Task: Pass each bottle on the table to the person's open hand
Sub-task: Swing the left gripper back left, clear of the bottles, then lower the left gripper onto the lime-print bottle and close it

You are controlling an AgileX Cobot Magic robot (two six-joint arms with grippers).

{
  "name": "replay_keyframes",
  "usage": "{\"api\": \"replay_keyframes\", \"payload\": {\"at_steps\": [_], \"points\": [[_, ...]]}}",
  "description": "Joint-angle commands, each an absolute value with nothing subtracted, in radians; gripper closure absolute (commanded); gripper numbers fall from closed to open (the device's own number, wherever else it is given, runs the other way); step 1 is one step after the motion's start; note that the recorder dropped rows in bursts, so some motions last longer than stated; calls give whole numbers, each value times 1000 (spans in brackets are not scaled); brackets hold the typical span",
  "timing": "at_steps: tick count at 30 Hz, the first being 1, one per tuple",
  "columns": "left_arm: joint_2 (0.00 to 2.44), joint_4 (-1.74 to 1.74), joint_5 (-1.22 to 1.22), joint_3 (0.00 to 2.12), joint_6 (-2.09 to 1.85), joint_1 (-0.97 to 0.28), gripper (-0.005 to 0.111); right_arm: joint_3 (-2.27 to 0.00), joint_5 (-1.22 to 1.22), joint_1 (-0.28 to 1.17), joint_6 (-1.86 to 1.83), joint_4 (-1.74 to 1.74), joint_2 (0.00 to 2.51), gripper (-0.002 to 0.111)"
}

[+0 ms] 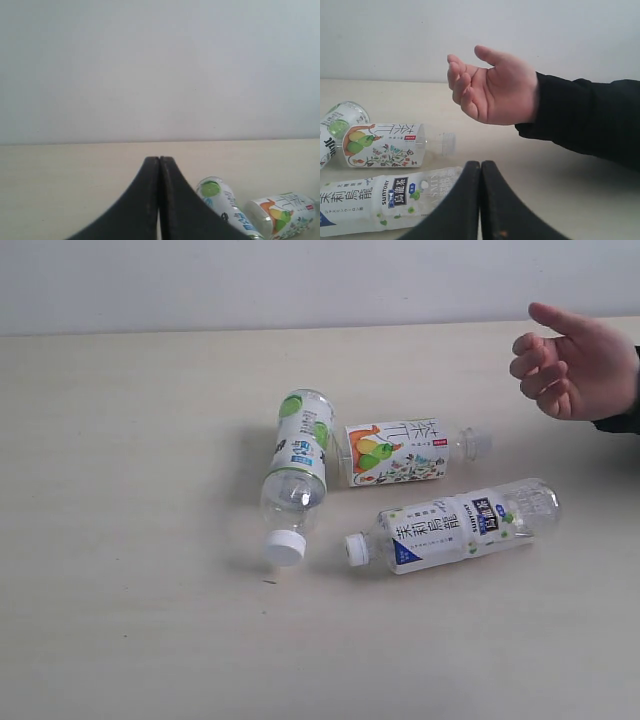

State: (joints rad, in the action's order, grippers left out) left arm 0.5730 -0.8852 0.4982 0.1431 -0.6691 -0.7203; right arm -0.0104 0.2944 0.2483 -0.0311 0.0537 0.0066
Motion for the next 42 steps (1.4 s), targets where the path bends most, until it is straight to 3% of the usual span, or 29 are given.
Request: {"api": "replay_keyframes", "payload": {"at_steps": [1,7,15,24,28,32,42], "points": [[490,-1058,443,136,-857,-718,107,-5,292,244,-31,51,0,108],[316,-1001,252,134,-868,-718,107,-5,292,244,-31,51,0,108],[135,-1052,199,74,-883,-718,107,-5,292,244,-31,53,0,108],[127,-1057,198,74,-866,-718,107,-5,292,244,-31,50,0,108],[141,-1057,227,174,-686,-718,107,-5,292,244,-31,50,0,108],[315,-1057,221,398,-684,-718,107,-5,292,244,-31,51,0,108],[1095,-1057,-18,806,-781,-700,107,-5,292,244,-31,51,0,108]]}}
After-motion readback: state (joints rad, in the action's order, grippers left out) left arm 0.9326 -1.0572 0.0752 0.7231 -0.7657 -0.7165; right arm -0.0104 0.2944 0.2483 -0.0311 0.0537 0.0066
